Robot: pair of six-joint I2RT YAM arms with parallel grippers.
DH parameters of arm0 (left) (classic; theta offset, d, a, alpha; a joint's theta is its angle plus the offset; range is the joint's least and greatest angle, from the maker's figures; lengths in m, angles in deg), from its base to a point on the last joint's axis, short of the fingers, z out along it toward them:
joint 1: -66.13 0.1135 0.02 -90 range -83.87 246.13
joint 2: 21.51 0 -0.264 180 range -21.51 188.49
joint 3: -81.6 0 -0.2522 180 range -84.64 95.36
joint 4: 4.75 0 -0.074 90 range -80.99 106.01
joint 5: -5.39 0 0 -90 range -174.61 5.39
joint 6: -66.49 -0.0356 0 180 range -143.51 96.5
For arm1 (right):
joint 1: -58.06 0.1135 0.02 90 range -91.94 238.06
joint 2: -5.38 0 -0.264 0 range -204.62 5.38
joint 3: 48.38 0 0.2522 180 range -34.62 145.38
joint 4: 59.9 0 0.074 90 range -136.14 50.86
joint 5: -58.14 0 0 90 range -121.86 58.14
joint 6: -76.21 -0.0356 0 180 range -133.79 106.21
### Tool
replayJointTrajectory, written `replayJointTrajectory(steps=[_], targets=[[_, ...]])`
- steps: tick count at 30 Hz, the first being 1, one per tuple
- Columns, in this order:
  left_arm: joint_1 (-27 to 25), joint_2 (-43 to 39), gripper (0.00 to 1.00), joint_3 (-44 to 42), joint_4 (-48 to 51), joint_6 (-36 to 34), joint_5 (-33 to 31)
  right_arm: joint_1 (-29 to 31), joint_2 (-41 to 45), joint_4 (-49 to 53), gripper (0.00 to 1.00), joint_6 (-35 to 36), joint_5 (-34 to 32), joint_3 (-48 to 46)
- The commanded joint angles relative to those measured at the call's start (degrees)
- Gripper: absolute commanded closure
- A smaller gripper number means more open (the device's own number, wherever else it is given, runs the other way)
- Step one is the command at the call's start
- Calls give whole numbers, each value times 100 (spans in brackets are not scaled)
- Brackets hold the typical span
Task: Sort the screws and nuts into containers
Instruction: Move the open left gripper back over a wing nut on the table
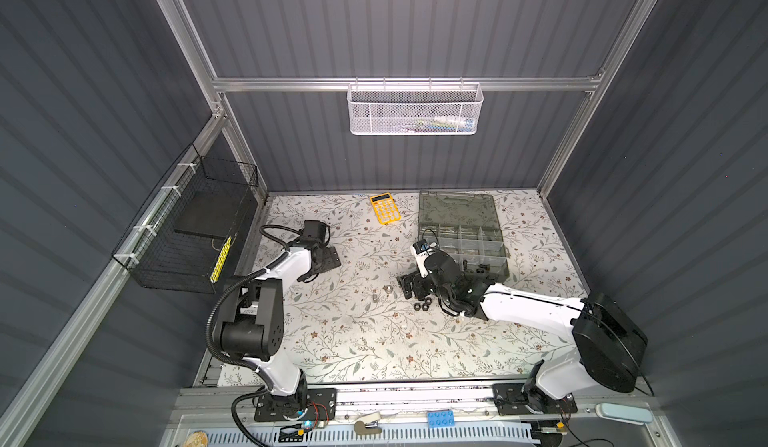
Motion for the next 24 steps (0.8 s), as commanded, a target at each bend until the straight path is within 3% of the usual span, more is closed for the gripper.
replayJointTrajectory(steps=[1,16,21,24], targets=[[169,183,7,-66,-408,131,236,31,-53,94,1,78,-110,146],[331,1122,34,540,-773,142,983,39,-53,112,1,93,-153,154],[290,1180,36,544,-902,133,1305,40,-51,121,1,76,-136,163],[204,1100,37,575,-786,55,1157,40,-66,121,1,85,-151,164]])
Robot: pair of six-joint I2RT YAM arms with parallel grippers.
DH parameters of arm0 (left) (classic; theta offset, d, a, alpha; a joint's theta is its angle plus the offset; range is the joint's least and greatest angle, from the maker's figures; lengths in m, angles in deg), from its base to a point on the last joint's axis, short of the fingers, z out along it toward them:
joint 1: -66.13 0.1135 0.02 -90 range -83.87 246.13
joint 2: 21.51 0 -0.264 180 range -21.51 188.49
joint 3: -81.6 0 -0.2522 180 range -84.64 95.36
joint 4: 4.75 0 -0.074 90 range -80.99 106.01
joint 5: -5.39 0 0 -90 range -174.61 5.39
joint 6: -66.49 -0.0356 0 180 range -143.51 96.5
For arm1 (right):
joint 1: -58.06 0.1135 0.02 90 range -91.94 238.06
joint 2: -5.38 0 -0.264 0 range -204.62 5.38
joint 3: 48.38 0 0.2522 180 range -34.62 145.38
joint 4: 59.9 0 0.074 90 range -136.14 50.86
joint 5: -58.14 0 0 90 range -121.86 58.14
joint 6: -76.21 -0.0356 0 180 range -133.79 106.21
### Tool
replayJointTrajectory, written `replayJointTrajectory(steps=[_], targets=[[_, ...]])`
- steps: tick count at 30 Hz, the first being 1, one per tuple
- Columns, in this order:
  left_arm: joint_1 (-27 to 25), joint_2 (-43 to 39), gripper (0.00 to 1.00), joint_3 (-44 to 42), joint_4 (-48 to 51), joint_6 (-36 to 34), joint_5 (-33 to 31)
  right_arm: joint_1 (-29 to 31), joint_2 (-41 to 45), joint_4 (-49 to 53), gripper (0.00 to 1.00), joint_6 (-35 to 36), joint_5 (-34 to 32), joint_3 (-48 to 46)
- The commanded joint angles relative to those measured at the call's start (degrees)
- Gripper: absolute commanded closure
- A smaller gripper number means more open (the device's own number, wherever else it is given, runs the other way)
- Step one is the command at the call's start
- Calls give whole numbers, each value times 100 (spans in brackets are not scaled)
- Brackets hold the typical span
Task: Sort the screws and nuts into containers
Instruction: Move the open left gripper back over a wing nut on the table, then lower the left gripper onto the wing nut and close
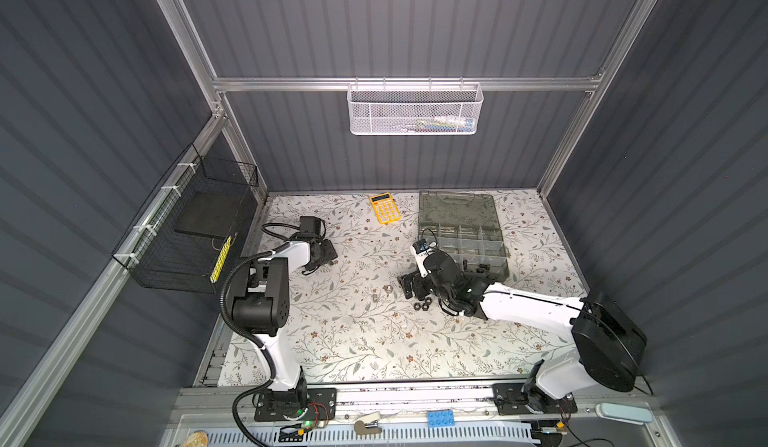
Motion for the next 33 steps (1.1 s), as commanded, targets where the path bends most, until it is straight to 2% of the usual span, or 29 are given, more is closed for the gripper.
replayJointTrajectory(steps=[1,5,13,21,33], targets=[[-83,48,37,92,271,-63,71,27,-58,53,1,41,-72,146],[-83,-52,39,119,401,-187,4,29,-65,53,1,29,-83,154],[-283,-17,50,25,427,-215,111,29,-82,61,1,32,-97,163],[-728,-104,52,12,587,-201,-52,29,-76,61,1,19,-88,156],[-734,85,52,649,1195,-509,-733,25,1,61,1,40,-128,128]])
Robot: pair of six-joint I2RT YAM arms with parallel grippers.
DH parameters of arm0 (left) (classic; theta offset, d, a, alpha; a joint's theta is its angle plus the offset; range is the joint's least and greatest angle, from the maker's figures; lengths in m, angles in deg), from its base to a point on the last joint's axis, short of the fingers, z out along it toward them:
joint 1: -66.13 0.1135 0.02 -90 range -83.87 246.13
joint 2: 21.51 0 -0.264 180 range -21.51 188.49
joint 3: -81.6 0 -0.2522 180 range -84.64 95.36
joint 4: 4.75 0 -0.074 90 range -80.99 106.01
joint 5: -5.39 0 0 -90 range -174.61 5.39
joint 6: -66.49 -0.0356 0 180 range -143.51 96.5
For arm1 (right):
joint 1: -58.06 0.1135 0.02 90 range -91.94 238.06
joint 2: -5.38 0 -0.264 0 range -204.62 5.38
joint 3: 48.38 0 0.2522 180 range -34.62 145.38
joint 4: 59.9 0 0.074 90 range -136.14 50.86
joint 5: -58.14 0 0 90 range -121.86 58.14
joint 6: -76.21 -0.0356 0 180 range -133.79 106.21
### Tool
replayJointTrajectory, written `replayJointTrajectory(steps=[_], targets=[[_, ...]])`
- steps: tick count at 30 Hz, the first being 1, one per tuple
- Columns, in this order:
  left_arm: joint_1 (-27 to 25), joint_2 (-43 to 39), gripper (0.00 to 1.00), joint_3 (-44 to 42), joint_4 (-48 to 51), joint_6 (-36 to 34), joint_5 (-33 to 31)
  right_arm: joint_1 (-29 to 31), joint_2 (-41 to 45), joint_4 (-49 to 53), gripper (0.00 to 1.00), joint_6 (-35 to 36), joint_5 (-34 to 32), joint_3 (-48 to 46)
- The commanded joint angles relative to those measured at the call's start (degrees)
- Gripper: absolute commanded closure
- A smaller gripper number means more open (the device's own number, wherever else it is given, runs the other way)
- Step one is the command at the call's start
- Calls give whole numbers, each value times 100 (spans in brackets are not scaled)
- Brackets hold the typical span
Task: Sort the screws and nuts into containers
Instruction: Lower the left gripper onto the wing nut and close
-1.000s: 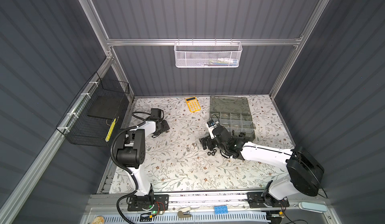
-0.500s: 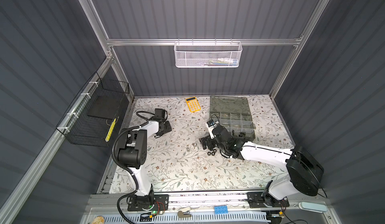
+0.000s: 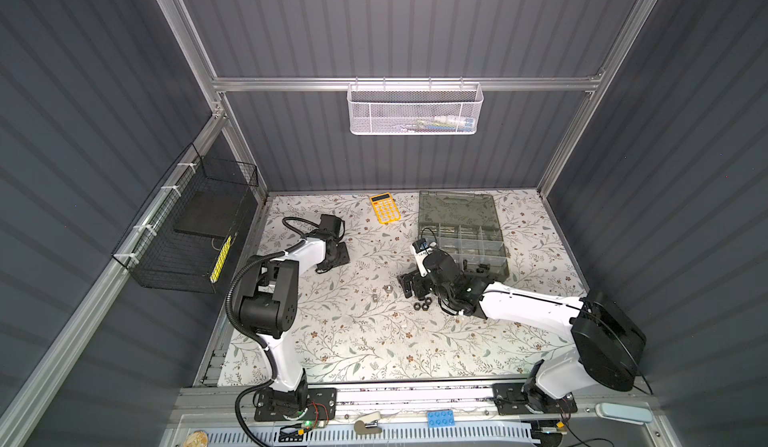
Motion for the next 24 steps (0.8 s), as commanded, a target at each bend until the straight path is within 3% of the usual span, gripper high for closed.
replayJointTrajectory(steps=[1,10,24], targets=[[27,139,52,273,312,-178,-224,29,29,46,1,43,-91,80],[27,569,54,482,181,-96,-26,29,44,38,1,52,-93,72],[-49,516,75,321,87,-97,95,20,12,38,1,26,-94,90]])
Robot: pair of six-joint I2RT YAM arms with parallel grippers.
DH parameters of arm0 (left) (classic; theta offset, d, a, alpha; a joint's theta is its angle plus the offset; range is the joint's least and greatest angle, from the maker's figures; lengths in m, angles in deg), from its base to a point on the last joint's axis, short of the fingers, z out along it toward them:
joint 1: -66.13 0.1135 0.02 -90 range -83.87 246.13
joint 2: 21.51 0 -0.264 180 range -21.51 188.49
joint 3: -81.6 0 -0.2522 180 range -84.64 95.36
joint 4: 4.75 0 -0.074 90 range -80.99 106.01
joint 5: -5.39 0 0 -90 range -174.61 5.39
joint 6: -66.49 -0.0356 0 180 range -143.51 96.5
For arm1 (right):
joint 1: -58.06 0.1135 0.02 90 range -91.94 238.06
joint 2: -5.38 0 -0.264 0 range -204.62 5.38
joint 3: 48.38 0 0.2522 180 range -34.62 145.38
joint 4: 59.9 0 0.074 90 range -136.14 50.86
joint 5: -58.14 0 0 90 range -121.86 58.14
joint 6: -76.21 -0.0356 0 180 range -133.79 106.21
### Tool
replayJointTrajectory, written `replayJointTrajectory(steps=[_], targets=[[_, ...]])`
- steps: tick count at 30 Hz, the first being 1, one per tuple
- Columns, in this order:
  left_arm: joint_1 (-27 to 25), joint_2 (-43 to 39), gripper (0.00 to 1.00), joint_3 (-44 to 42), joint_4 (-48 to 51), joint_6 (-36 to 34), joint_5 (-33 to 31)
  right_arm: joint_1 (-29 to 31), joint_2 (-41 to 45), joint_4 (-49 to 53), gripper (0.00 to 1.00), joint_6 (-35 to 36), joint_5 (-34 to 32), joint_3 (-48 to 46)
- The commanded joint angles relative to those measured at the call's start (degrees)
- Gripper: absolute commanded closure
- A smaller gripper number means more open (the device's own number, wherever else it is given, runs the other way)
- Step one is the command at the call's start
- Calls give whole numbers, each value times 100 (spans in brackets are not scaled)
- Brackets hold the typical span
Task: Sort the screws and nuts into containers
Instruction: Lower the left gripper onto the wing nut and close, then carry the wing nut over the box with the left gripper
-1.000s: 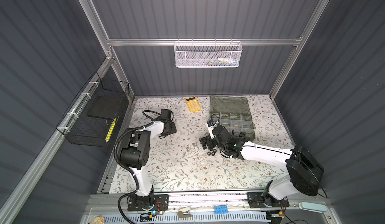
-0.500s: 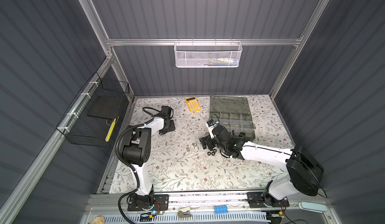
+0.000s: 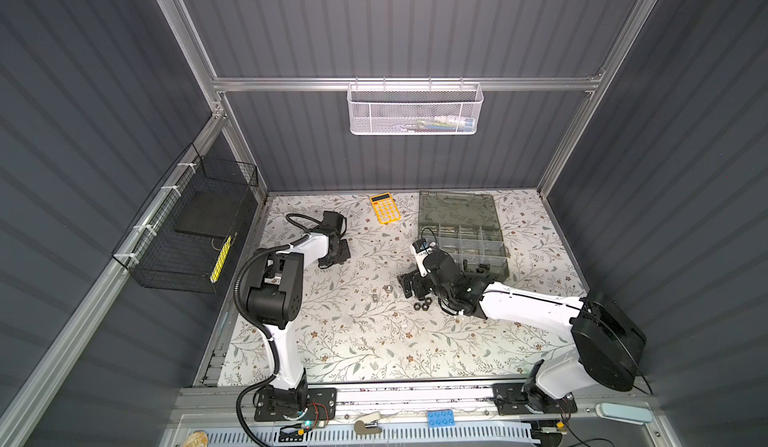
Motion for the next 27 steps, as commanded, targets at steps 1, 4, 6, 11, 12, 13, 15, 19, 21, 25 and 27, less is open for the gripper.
replayJointTrajectory(steps=[1,4,6,11,12,13,15,19,21,25,27], targets=[[-69,-41,76,-116,29,-43,166,20,16,37,1,11,-88,92],[-229,-212,79,-83,41,-52,269,-21,50,21,1,-63,-53,63],[-362,-335,79,-7,78,-61,301,-78,91,-4,1,-117,-5,25],[-657,-537,79,258,204,32,362,-296,286,-98,1,-311,79,-153],[-728,-552,79,318,223,48,347,-349,330,-132,1,-351,92,-197],[-838,-552,79,400,237,75,328,-414,410,-169,1,-396,121,-258],[-1090,-506,79,582,273,88,298,-542,537,-216,1,-482,116,-373],[-1647,-247,79,1194,393,139,162,-820,844,-266,1,-651,-13,-601],[-1877,-94,79,1488,431,172,132,-978,1001,-274,1,-767,-93,-723],[-2340,317,79,2141,451,212,120,-1349,1377,-387,1,-1044,-89,-1034],[-2530,544,79,2491,465,219,114,-1473,1512,-433,1,-1118,-53,-1137]])
